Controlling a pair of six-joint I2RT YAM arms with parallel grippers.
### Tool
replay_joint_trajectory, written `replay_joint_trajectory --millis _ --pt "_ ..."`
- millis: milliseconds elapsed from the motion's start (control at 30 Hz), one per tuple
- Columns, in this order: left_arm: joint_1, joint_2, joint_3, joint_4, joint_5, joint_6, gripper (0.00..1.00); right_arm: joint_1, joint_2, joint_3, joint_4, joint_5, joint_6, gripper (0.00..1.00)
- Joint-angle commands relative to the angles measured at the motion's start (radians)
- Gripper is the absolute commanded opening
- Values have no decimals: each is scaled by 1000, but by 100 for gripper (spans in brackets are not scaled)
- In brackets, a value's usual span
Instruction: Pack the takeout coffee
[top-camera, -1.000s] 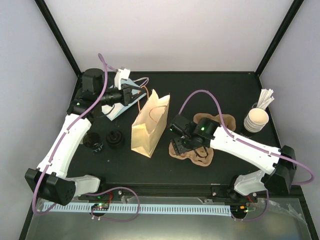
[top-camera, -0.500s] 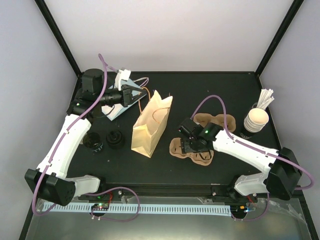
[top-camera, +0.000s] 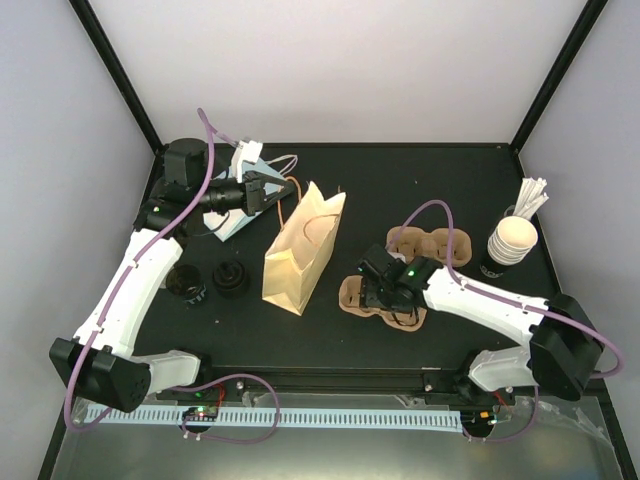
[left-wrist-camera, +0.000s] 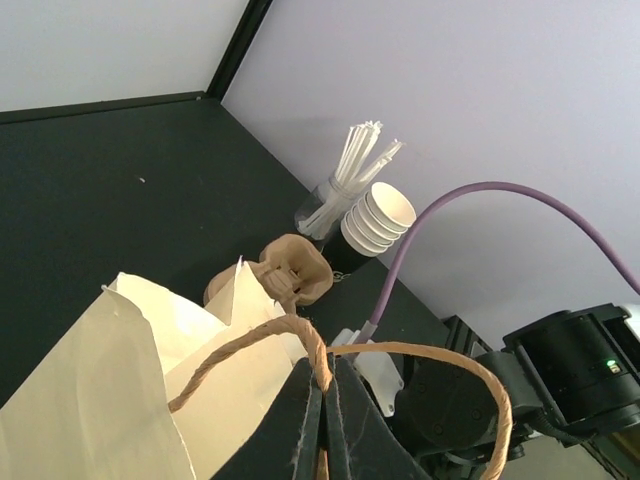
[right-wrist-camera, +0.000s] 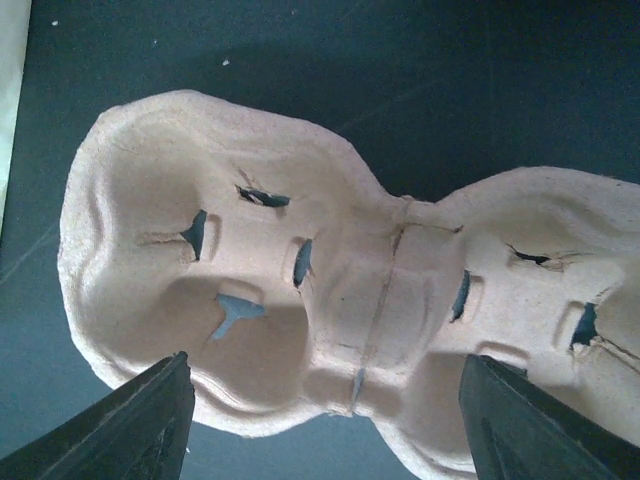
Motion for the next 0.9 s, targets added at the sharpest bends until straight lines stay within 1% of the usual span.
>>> replay_joint_trajectory --millis 0,133,433,867 --pt "0 -20 7 30 37 -5 1 -2 36 25 27 46 47 75" --pt "-4 -18 7 31 38 -8 2 -2 54 24 28 56 53 74" --pt "-7 -14 3 28 35 -4 1 -3 100 -7 95 -17 39 72" --pt "-7 -16 8 23 34 -1 2 -2 132 -16 94 -20 50 69"
